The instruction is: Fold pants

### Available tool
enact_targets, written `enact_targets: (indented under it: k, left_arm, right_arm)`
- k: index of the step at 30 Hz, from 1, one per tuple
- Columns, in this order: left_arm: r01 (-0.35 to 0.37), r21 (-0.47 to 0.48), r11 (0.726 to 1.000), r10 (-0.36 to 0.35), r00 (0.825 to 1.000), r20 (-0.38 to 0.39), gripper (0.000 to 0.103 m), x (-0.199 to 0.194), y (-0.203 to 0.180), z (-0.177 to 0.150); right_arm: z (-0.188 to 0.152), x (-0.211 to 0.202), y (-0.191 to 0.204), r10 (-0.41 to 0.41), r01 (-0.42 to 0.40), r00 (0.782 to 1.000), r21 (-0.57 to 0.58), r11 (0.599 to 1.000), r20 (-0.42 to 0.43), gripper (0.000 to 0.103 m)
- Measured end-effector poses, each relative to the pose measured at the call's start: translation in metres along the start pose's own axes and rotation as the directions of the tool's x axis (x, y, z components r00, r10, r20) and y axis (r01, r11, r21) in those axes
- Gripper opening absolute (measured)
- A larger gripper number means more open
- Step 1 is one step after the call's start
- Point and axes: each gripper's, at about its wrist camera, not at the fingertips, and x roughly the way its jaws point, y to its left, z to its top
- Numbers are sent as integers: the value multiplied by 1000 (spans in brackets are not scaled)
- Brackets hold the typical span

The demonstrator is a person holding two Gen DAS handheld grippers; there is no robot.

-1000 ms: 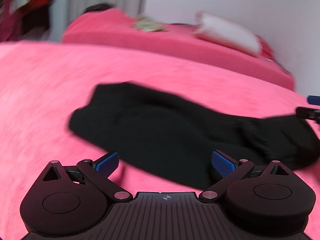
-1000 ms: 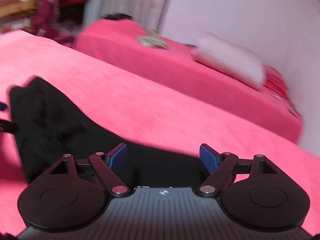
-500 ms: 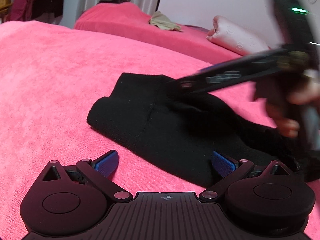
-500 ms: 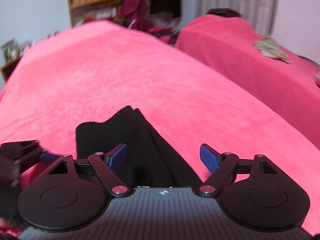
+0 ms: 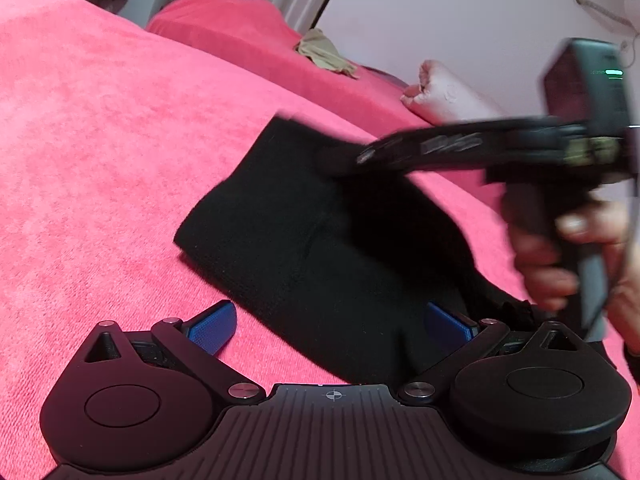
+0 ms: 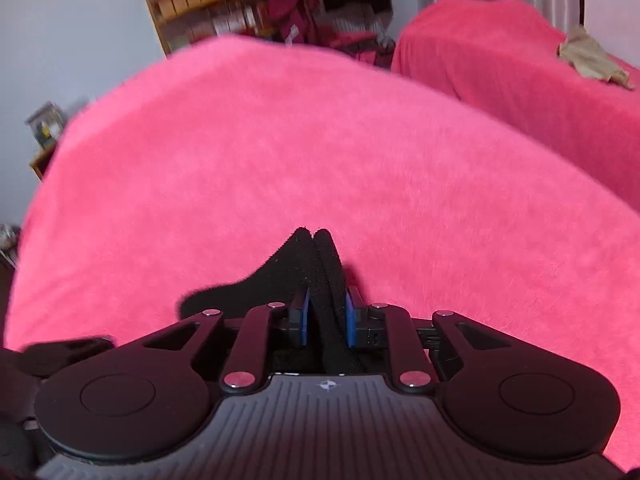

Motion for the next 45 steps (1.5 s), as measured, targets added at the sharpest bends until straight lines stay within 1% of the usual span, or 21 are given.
enact_targets:
  k: [2,6,10,13,16,18,23,26,28,29,31,32,33,34,35,37,40,41,43,44,45]
  left_arm:
    - [27,-10,1000,-27,1000,7,103,0,3,2]
    - [123,-8,992,-123,992,7,103,6,7,8]
    - [214,78,974,-216,976,25,103,7,-18,16]
    - [348,175,921,-358,933,26,103,-6,-57,17]
    - [370,294,882,-400,915,51,103,-23,-105,14]
    - [408,342,847,-445,895,36,103,-29,-133,11]
    - [466,433,772,-502,864,-36,103,-21,-201,-10]
    - [470,474,745,-476,872,-116,103,5,-234,-32]
    - [485,465,741,-443,873,-204,103,30,-246,-46]
    - [492,455,742,-426,870,-247,103,40,-250,-52]
    - [502,440,745,-403,864,-302,103,52,-253,-62]
    - [486,462,742,-390,873,-293,103,51,-255,-66]
    - [475,491,730,-382,880,-283,103,47,-257,-70]
    - [474,510,718,-378,881,-285,103,46,-260,-73]
    - [476,520,709,-377,880,-290,103,44,-260,-74]
    - [472,532,703,-371,881,-292,103,45,-257,-75]
    - [473,520,711,-372,881,-292,103,62,-258,-67]
    - [473,517,714,-375,881,-288,103,59,-260,-70]
    - [465,512,722,-376,885,-273,103,51,-254,-69]
    - [459,512,726,-376,888,-263,103,54,-259,-62]
    - [450,514,730,-374,893,-250,103,50,-254,-60]
  right_arm:
    - [3,-25,3,25,-25,999,-5,1000,42,20]
    - [1,-72,5,70,-71,990,1,997,120,20]
    - [-9,-115,1,88,-94,978,24,995,188,20]
    - [-17,-144,-8,61,-77,969,55,996,238,20]
    - [-25,-174,-28,13,-47,958,109,993,287,20]
    - [-32,-194,-44,-18,-30,948,146,989,317,20]
    - [-72,-250,-81,-82,-15,921,246,969,382,20]
    - [-116,-272,-106,-146,10,909,331,943,391,20]
    - [-150,-276,-131,-241,81,912,431,899,332,23]
    - [-168,-277,-144,-314,147,910,498,855,271,24]
    - [-203,-284,-170,-435,257,889,632,731,142,24]
    - [-221,-291,-180,-454,254,882,686,682,125,24]
    - [-238,-300,-186,-448,207,882,733,648,146,25]
    - [-252,-307,-188,-429,143,884,767,625,184,34]
    - [-262,-313,-188,-410,86,885,787,612,222,53]
    - [-272,-319,-185,-369,6,886,789,615,281,70]
    - [-266,-313,-179,-293,-61,903,770,636,314,70]
    - [-260,-311,-179,-282,-54,910,762,646,303,70]
    - [-245,-295,-171,-283,2,926,744,668,251,70]
    - [-237,-290,-166,-297,40,929,735,677,222,71]
    - [-231,-283,-161,-324,84,925,725,683,198,71]
